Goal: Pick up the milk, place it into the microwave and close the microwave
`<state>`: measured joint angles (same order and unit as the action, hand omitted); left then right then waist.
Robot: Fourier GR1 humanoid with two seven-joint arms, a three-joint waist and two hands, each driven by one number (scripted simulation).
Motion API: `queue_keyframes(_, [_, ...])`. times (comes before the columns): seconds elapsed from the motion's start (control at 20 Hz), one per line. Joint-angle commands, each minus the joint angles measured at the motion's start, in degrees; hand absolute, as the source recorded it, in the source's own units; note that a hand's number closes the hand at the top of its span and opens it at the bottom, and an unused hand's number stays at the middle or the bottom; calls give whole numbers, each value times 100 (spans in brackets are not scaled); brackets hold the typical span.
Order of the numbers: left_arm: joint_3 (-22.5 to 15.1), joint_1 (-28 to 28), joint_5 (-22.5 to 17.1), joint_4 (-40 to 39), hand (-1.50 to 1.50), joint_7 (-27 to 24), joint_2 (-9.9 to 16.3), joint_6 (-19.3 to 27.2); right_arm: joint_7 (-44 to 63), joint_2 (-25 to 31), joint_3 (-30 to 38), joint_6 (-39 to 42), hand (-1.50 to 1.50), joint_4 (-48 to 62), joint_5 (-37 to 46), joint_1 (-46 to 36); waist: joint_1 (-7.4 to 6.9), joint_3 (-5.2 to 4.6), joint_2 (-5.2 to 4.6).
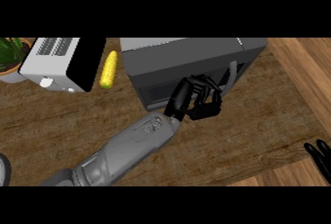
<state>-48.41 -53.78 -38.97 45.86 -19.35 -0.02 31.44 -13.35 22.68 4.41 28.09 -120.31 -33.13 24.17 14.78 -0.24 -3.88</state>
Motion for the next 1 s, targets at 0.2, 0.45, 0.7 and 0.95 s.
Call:
queue_keyframes(0.2, [374, -326, -594, -449, 150, -206, 2, -139, 129, 111, 80, -8, -150, -100, -220, -94, 160, 8, -63])
queue_keyframes(0.45, [449, -228, -862, -510, 150, -361, 2, 39, 188, 156, 90, -11, -150, -222, -400, -185, 180, 8, -82])
queue_keyframes(0.7, [450, -227, -967, -547, 150, -720, 2, 169, 229, 243, 38, 113, -150, -319, -516, -229, 155, 8, -85])
queue_keyframes(0.95, [379, -279, -1079, -615, 150, -917, 2, 203, 316, 365, 34, 208, -150, -375, -730, -252, 161, 10, -96])
